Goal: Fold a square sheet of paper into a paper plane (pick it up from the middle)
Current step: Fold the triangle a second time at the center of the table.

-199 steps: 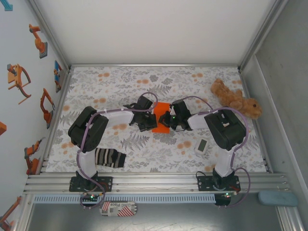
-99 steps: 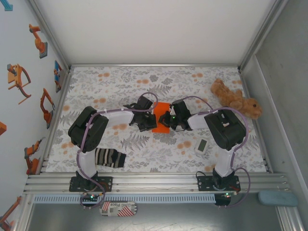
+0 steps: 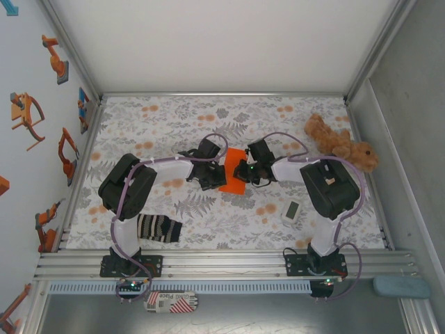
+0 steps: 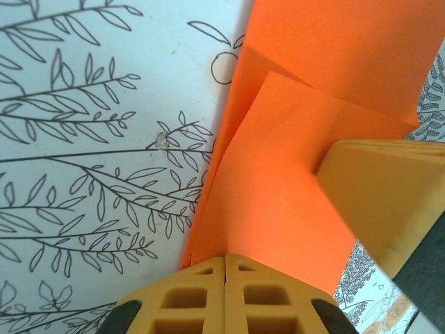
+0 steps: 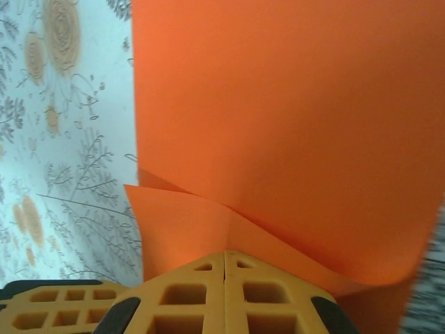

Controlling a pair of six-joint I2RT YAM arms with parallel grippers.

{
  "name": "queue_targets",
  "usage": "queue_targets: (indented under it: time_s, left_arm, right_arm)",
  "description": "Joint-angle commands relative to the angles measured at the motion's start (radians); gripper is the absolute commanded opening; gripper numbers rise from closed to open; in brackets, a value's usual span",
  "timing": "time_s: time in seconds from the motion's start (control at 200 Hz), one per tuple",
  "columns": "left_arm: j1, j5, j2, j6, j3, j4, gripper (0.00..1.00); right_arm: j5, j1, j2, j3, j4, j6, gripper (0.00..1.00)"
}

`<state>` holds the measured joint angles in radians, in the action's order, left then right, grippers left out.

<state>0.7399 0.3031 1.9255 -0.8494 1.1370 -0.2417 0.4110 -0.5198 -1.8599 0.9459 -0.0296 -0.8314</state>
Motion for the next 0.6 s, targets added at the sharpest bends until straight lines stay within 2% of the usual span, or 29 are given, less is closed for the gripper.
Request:
queue_targets:
  time_s: [0.0, 0.411, 0.506, 0.596]
  left_arm:
    - [0.003, -0.022, 0.042, 0.0, -0.007, -0.111, 0.0]
    - [-0.01, -0.018, 0.001, 0.028, 0.043, -0.124, 0.0]
    - [-0.007, -0.003, -0.039, 0.042, 0.078, -0.101, 0.04]
    - [-0.004, 0.016, -0.073, 0.0, 0.059, -0.032, 0.08]
  right_arm:
    - [-0.054, 0.031, 0.023, 0.017, 0.099, 0.07, 0.0]
    - [-0.035, 0.066, -0.018, 0.001, 0.103, 0.081, 0.0]
    - [-0.041, 0.067, -0.027, -0.002, 0.114, 0.076, 0.0]
    - [-0.04, 0.066, -0.038, -0.007, 0.11, 0.062, 0.0]
